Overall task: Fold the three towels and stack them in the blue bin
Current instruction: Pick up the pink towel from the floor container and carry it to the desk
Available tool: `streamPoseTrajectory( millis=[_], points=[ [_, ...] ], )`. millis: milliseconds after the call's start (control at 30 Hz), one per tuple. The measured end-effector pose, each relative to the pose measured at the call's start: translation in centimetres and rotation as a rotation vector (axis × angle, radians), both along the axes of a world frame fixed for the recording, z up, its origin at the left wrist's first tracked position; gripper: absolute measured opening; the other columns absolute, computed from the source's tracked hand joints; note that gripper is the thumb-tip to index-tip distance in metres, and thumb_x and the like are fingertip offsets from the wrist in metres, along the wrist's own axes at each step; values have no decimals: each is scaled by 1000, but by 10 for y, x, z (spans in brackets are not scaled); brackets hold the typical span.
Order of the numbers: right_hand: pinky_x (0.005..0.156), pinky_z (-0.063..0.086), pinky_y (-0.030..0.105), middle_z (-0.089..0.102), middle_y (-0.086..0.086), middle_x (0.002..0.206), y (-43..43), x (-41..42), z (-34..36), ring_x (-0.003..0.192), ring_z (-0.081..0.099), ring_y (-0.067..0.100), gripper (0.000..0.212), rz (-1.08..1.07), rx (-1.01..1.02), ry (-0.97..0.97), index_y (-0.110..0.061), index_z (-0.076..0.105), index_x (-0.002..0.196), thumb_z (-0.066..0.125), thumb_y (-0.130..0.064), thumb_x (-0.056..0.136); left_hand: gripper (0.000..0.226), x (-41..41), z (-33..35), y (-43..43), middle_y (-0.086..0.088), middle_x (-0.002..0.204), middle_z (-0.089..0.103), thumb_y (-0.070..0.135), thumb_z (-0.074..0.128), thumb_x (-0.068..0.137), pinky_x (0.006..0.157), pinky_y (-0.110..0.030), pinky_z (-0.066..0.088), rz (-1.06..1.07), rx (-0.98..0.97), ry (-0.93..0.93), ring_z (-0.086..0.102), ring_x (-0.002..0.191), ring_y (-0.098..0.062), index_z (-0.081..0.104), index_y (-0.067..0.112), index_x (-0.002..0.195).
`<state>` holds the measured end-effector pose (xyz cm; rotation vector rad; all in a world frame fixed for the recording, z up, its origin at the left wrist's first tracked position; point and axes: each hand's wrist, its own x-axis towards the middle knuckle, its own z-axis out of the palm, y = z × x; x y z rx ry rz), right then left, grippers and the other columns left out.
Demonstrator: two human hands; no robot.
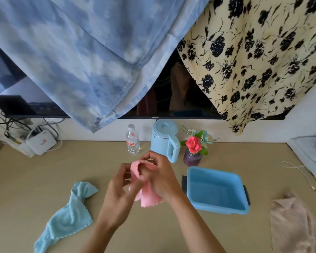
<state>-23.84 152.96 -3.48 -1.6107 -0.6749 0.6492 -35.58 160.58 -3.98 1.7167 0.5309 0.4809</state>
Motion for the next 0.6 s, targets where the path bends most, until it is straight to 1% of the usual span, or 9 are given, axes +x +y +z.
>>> streamPoseTrajectory(
  millis=[33,100,167,200,267,333,467,533,600],
  points=[
    [69,54,32,69,4,74,-1,2,1,70,65,12,4,5,1,7,-15,63,80,66,-17,81,27,1,-2,1,4,91,72,40,66,79,75,-20,51,-3,54,30,67,86,-11,63,24,100],
    [68,51,26,69,6,74,-4,4,3,70,65,10,5,6,-28,26,-12,64,81,68,-14,80,19,3,-6,3,9,91,74,19,73,83,79,-22,54,13,142,57,69,89,-11,64,26,99],
    [68,50,21,70,8,75,-7,8,4,70,64,8,10,6,-59,68,-11,64,81,69,-17,74,28,4,-6,6,13,88,74,-1,64,86,80,-23,55,27,204,80,70,87,-8,66,26,94],
    [64,48,15,68,3,71,-9,10,4,67,62,5,10,12,-73,74,-10,65,81,70,-17,75,33,3,-6,8,13,86,74,-5,60,86,79,-24,55,30,227,93,69,85,-8,67,27,92],
    [56,40,9,61,-10,63,-13,14,5,59,55,-1,5,21,-98,56,-10,66,81,71,-10,80,37,4,-7,14,12,84,73,-6,56,85,74,-26,53,52,293,105,67,80,-11,69,28,90],
    [52,36,8,56,-13,60,-15,17,3,55,50,-3,7,15,-99,32,-11,66,80,72,-8,82,37,3,-8,21,12,81,73,-5,56,85,68,-23,50,94,374,100,65,75,-11,71,28,91],
    [54,36,10,59,-3,68,-15,19,5,61,52,4,11,4,-65,58,-5,66,80,75,-12,83,26,1,-8,36,13,75,72,8,52,91,67,-30,51,154,502,88,66,71,-9,72,26,90],
    [56,38,9,62,-2,68,-14,19,8,63,56,3,11,9,-48,75,-9,67,77,76,-12,83,22,-1,-9,45,12,68,68,15,49,90,62,-32,49,173,576,88,61,64,-11,68,25,84],
    [60,40,9,65,-3,70,-13,20,9,67,59,4,11,27,-43,71,-14,69,76,76,-12,84,20,-2,-10,52,8,62,62,14,48,92,56,-33,44,179,610,85,55,58,-14,61,24,80]
  ],
)
